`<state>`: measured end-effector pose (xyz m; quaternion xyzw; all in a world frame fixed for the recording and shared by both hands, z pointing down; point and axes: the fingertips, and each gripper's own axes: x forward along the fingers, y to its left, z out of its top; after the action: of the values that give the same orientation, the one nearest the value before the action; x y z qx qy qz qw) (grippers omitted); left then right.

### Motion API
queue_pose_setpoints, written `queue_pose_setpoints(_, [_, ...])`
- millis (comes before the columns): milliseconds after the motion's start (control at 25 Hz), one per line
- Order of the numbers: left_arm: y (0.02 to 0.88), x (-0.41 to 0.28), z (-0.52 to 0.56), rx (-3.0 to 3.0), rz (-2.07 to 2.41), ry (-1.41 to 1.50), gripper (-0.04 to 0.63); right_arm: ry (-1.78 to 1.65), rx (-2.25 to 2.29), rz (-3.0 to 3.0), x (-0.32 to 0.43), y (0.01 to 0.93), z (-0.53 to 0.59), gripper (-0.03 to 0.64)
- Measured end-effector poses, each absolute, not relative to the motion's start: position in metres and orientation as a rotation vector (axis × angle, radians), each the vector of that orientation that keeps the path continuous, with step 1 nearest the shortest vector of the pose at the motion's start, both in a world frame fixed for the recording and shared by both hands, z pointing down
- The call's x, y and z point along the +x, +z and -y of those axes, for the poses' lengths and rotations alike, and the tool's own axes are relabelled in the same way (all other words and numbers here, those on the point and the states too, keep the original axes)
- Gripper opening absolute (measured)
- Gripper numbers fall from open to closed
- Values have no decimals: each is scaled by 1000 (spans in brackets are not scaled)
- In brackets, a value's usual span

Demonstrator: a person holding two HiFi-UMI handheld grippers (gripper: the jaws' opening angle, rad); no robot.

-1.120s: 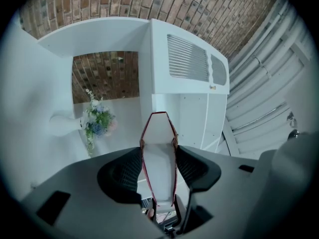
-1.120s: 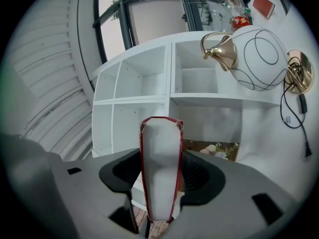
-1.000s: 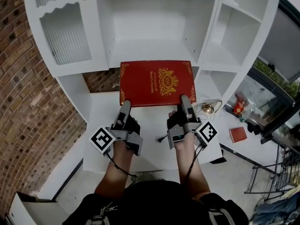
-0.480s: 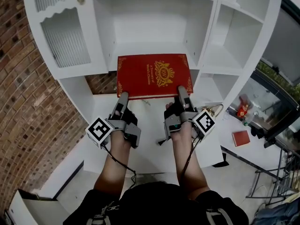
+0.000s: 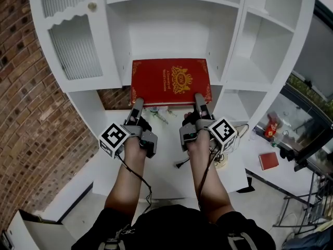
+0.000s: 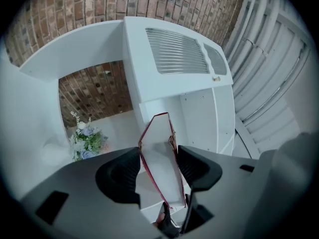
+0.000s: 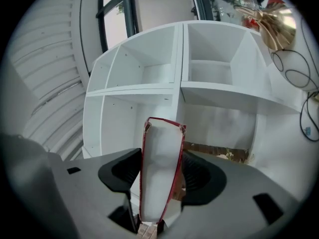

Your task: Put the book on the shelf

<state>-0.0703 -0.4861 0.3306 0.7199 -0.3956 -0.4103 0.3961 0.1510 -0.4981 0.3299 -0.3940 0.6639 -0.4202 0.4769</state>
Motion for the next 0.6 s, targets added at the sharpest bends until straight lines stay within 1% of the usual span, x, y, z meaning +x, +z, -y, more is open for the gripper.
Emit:
queue_pose_setpoints(280, [317, -75, 510, 1943, 1194, -972, 259, -894, -1114, -1694, 158, 316, 522, 285])
queue_pose_setpoints(360, [312, -76, 515, 1991, 1282, -934, 273, -840, -1169, -1712, 163, 312, 527, 295])
queue_pose_setpoints(520, [299, -77, 525, 2089, 1412, -880, 310, -722, -1286, -1739, 171, 301, 536, 322])
queue_pose_setpoints(600, [292, -76, 527, 2154, 1488, -843, 316, -632, -1378, -1761, 176, 296, 537, 350])
